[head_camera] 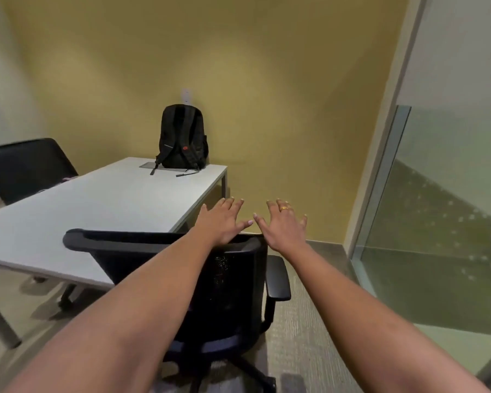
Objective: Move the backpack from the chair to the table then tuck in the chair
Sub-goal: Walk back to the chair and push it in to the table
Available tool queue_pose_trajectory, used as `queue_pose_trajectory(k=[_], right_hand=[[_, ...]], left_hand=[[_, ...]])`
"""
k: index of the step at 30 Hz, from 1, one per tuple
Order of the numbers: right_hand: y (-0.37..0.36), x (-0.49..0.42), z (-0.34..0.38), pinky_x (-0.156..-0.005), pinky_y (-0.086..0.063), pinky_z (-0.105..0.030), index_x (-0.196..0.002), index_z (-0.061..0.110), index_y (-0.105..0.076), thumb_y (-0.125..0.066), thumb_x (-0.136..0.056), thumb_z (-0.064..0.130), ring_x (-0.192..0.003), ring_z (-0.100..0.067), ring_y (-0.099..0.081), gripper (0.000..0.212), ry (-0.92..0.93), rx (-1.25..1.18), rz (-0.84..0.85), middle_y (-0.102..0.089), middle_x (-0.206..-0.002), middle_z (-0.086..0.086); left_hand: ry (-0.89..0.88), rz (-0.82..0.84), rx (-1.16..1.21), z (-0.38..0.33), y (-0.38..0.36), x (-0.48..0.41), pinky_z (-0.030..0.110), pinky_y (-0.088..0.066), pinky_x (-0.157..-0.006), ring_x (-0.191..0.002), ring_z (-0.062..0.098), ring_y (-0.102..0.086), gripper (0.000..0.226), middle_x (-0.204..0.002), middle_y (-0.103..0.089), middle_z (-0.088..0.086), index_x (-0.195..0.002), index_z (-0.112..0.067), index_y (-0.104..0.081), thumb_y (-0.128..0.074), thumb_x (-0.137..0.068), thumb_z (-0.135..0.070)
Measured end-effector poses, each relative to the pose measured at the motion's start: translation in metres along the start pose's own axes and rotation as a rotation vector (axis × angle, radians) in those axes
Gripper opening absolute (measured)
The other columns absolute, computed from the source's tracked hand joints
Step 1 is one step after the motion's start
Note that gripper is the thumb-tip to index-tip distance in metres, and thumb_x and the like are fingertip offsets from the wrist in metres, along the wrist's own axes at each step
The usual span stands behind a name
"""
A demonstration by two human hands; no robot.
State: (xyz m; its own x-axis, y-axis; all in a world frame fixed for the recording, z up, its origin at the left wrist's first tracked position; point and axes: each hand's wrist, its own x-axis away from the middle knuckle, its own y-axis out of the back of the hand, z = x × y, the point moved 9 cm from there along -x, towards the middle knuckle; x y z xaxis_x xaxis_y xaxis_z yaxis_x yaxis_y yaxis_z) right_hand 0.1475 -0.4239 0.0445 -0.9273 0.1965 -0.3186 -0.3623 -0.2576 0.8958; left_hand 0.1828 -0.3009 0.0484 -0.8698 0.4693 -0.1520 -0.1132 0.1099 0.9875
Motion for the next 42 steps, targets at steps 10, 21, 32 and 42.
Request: queue_pose_trajectory(k=[10,21,32,42], right_hand=[[-0.055,0.006,0.130,-0.108,-0.008,-0.063,-0.140,0.018,-0.029,-0.028,-0.091,0.058,-0.141,-0.024,-0.014,0.064,0.095,-0.059,0.059,-0.023,-0.153,-0.011],[-0.057,-0.003,0.140,-0.108,-0.026,-0.055,-0.138,0.015,-0.034,-0.031,-0.091,0.059,-0.135,-0.025,-0.031,0.064,0.101,-0.142,0.033,-0.037,-0.147,-0.010],[-0.054,-0.016,0.132,-0.105,-0.031,-0.046,-0.138,0.016,-0.036,-0.033,-0.094,0.051,-0.133,-0.025,-0.034,0.057,0.198,-0.247,0.060,-0.039,-0.145,-0.008],[-0.056,-0.057,0.095,-0.102,-0.034,-0.041,-0.136,0.016,-0.041,-0.034,-0.095,0.046,-0.128,-0.024,-0.040,0.051,0.267,-0.299,0.065,-0.047,-0.140,-0.007]], left_hand=[[0.221,-0.073,0.171,0.148,-0.006,0.054,0.053,-0.023,-0.109,-0.140,0.022,-0.021,0.067,-0.154,-0.024,0.005,-0.145,-0.019,-0.019,-0.024,-0.091,-0.059],[0.278,-0.120,0.236,0.161,-0.011,0.048,0.048,-0.037,-0.097,-0.125,0.028,-0.044,0.071,-0.136,-0.050,0.010,-0.138,-0.019,-0.036,-0.023,-0.087,-0.066],[0.304,-0.122,0.191,0.157,-0.012,0.033,0.056,-0.025,-0.105,-0.140,0.022,-0.021,0.069,-0.154,-0.020,0.002,-0.138,-0.021,-0.036,-0.024,-0.087,-0.066],[0.524,0.009,0.163,0.149,-0.032,-0.004,0.058,-0.025,-0.102,-0.129,0.026,-0.037,0.075,-0.140,-0.044,0.005,-0.131,-0.017,-0.045,-0.022,-0.084,-0.070]])
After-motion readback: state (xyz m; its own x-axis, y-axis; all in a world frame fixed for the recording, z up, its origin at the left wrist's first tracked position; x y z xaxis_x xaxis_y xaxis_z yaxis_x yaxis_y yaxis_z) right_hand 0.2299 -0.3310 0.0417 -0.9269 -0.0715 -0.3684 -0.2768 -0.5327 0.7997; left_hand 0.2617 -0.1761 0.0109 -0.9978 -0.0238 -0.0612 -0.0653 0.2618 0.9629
